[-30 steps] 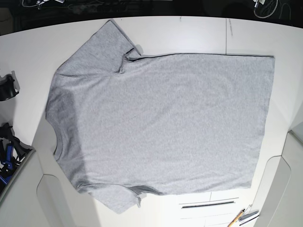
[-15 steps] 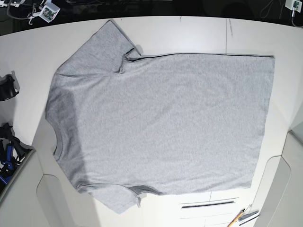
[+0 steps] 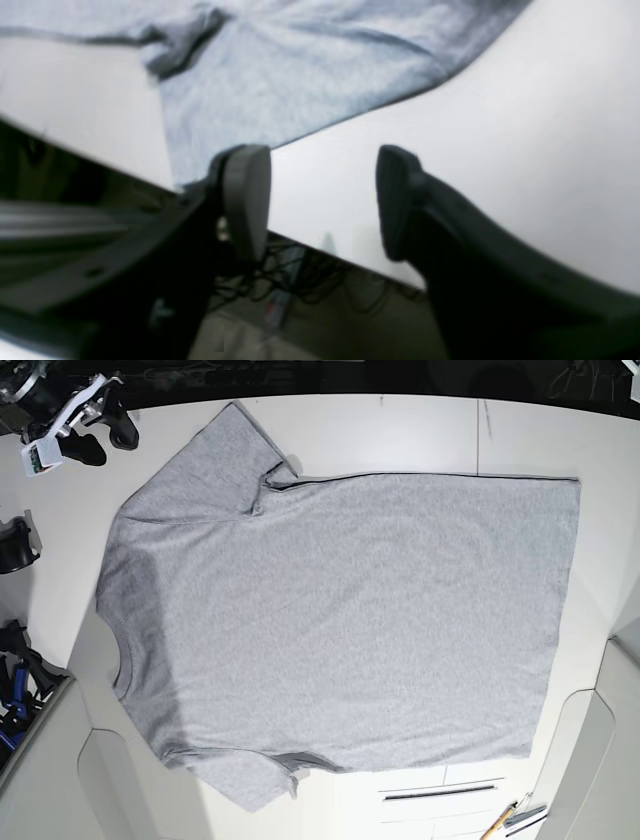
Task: Fold the T-shirt properly
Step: 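Move both grippers to the shirt's side edge and grasp it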
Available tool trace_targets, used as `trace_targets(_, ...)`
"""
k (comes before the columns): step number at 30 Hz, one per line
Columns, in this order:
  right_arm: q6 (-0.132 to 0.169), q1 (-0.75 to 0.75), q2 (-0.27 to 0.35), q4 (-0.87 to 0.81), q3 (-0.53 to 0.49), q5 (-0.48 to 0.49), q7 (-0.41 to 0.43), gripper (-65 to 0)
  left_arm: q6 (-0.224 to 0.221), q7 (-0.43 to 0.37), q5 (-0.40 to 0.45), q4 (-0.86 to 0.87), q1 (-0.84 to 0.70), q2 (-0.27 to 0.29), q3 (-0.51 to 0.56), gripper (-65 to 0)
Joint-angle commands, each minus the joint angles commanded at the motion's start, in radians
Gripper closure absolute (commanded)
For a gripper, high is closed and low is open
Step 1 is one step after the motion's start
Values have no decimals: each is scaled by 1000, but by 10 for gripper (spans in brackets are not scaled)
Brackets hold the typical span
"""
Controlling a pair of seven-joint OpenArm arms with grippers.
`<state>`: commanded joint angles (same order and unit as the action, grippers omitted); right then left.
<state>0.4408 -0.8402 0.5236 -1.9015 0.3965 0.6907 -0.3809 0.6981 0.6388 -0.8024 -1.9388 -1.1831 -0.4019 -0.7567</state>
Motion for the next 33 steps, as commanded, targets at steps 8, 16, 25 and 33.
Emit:
trace_targets(8, -12, 61, -107, 98, -44, 1, -21, -361, 0, 20, -99, 1, 74, -67, 0, -475)
trace_targets(16, -18, 119, -164, 163, -117, 1, -24, -361, -33, 24, -101, 5, 161, -68, 0, -475)
trace_targets(25, -18, 143, -180, 165, -242, -36, -23, -361, -66, 37, -137, 154, 308, -126, 6, -475)
trace_targets(33, -18, 158, -246, 165, -249, -36, -23, -361, -65, 62, -204, 336, 435, -172, 30, -475)
